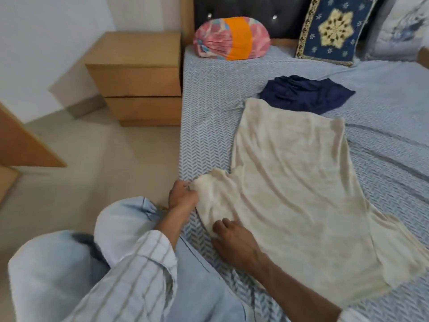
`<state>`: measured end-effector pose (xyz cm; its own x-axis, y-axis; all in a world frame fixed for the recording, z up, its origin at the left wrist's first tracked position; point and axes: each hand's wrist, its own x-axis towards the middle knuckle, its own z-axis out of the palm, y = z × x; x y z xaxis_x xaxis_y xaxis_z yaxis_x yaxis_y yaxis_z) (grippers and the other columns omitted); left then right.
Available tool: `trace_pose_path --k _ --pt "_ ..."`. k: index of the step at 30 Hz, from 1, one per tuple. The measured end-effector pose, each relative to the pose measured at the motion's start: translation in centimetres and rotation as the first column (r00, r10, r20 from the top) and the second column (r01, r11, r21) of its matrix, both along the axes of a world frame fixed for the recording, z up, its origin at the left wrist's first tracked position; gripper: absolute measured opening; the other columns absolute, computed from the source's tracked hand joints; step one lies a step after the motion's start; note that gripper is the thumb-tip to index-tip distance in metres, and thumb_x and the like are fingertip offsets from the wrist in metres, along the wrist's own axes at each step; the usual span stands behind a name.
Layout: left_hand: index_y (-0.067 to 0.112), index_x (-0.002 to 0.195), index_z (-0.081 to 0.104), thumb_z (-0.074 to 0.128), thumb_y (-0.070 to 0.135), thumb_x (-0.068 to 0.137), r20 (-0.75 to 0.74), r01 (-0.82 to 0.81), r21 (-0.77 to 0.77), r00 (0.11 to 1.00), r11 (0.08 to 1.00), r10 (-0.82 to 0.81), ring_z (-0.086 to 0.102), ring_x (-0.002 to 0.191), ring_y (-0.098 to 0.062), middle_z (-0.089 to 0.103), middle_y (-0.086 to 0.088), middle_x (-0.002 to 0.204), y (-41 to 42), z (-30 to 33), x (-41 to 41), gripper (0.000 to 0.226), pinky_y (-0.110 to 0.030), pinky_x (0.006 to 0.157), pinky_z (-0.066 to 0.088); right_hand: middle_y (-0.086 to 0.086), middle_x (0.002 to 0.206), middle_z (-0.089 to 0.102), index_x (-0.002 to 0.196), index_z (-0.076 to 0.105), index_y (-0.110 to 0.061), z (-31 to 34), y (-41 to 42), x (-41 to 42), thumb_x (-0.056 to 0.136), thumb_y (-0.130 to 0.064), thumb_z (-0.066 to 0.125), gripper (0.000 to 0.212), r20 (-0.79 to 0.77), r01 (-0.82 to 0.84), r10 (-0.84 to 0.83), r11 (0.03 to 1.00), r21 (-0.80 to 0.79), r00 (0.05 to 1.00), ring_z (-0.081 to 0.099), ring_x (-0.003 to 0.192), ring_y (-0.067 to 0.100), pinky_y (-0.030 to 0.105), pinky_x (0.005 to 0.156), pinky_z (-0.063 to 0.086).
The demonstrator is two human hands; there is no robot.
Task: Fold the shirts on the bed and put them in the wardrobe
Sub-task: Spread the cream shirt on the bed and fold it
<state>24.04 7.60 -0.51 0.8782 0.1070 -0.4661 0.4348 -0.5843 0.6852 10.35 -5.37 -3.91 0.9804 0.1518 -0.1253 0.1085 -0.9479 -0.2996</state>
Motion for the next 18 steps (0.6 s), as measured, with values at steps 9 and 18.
trace_pose_path --k 9,18 --pt "0.018 0.094 0.061 0.048 0.013 0.092 -0.033 0.358 0.054 0.934 0.932 -0.356 0.054 0.083 -0.022 0.062 -0.011 0.101 0.3 -0.2 3.7 0.014 -0.032 0.074 0.047 -0.003 0.078 0.057 0.083 0.051 -0.022 -0.4 0.6 0.0 0.083 -0.031 0.053 0.009 0.033 0.036 -0.046 0.969 0.245 0.998 0.054 0.069 0.022 0.031 0.055 0.04" --pt "0.008 0.075 0.062 0.056 0.026 0.066 -0.159 -0.13 -0.314 0.984 0.941 0.083 0.065 0.078 -0.029 0.069 -0.011 0.083 2.6 0.1 4.4 0.021 -0.041 0.074 0.059 -0.006 0.112 0.06 0.119 0.054 -0.026 -0.1 2.4 0.9 0.083 -0.034 0.052 0.037 -0.12 0.116 -0.098 0.981 0.157 0.988 0.058 0.096 0.02 0.032 0.073 0.047"
